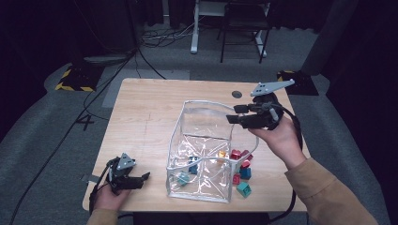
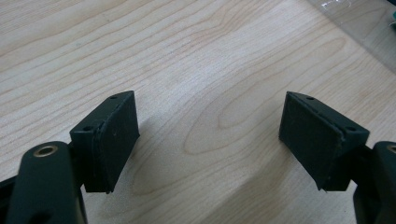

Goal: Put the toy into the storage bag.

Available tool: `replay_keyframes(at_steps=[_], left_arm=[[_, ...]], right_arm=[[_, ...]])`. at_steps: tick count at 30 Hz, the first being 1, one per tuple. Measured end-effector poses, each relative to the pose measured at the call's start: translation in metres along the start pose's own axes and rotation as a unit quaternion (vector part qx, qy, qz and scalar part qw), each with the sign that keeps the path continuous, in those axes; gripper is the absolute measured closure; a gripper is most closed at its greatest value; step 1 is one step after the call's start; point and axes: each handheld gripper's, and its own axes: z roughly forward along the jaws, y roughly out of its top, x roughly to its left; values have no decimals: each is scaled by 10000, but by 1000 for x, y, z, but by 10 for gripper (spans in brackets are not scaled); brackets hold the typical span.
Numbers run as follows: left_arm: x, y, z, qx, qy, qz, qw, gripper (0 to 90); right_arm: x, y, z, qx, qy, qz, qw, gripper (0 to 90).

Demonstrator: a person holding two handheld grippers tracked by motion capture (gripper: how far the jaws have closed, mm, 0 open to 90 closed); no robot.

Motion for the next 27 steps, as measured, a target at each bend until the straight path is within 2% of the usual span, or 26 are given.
replay_keyframes(at_steps=[14, 27], left_arm=[[0, 0, 0, 4, -14, 13, 10000, 199], [0, 0, 0, 1, -9, 17, 10000, 199]], right_arm=[[-35, -21, -42, -337, -503, 415, 9973, 494], [-63, -39, -62, -372, -891, 728, 9927, 484]])
